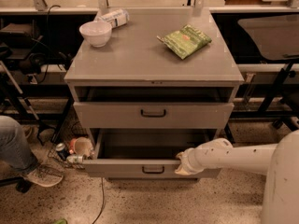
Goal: Open middle drawer
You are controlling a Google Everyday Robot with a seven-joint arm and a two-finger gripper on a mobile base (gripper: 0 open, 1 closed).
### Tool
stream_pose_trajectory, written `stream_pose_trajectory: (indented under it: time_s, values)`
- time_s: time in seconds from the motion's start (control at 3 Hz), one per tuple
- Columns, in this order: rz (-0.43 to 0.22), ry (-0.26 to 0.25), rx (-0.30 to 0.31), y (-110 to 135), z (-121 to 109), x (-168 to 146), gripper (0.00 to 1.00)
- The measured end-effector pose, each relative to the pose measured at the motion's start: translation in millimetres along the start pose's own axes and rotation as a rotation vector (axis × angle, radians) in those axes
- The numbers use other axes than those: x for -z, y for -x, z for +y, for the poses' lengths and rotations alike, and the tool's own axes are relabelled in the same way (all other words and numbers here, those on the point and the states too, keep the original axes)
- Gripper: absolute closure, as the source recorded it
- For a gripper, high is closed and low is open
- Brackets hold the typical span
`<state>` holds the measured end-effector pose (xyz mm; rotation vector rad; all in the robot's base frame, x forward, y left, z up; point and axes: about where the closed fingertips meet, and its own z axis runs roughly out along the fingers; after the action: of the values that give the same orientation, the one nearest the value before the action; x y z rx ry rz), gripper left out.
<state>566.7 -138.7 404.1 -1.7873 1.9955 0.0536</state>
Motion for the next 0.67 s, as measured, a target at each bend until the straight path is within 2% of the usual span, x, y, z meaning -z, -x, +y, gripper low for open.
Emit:
stream_pose_trajectory:
  time_s: [0.67]
  values:
    - [0.0,0.0,0.0,0.3,0.0,0.6,1.0]
